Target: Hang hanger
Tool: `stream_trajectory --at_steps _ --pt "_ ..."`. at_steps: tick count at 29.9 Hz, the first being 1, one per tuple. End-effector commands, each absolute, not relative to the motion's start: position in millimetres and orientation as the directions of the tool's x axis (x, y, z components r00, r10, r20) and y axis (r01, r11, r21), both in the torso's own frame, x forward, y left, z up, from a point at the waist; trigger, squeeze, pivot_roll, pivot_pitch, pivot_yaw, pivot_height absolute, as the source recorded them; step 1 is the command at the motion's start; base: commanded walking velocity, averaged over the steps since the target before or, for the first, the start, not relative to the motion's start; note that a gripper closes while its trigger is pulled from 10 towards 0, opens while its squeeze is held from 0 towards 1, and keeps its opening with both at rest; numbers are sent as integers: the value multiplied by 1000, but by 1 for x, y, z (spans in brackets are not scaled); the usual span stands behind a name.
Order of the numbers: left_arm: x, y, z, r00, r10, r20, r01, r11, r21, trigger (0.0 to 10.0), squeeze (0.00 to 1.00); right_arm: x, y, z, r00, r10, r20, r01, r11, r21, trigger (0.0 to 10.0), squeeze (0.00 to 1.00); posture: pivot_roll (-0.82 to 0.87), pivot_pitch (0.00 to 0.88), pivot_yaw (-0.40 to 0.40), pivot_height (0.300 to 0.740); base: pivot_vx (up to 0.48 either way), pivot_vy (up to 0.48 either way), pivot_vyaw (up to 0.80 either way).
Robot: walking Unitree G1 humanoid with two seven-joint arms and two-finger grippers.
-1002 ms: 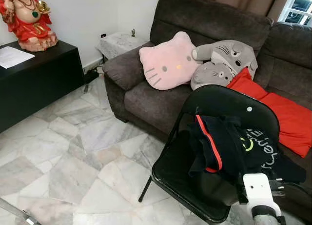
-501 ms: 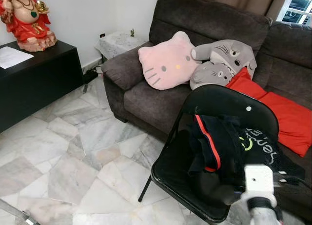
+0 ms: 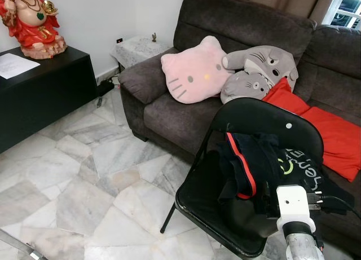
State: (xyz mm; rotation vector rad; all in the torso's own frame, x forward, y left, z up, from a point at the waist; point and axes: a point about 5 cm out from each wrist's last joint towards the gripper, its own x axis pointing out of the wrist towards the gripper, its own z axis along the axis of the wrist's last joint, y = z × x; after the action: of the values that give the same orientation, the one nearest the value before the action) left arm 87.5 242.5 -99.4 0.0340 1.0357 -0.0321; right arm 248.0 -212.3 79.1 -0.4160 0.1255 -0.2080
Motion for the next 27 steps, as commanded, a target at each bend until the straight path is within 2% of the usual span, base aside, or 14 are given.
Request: stream_trajectory --at_steps 1,17,27 --pt "79 240 -102 478 -18 -878 47 999 5 10000 0 245 -213 72 966 -227 -125 156 895 -418 10000 0 4 87 -73 740 0 0 0" --pt "79 240 -102 475 -24 -880 50 999 0 10000 0 247 -201 46 933 -142 -329 -11 906 -422 10000 0 5 89 -74 740 0 0 0" --pt "79 240 -103 475 -24 -880 48 999 -2 10000 0 255 -199 45 931 -127 -341 -35 901 -433 10000 0 8 90 -76 740 0 0 0"
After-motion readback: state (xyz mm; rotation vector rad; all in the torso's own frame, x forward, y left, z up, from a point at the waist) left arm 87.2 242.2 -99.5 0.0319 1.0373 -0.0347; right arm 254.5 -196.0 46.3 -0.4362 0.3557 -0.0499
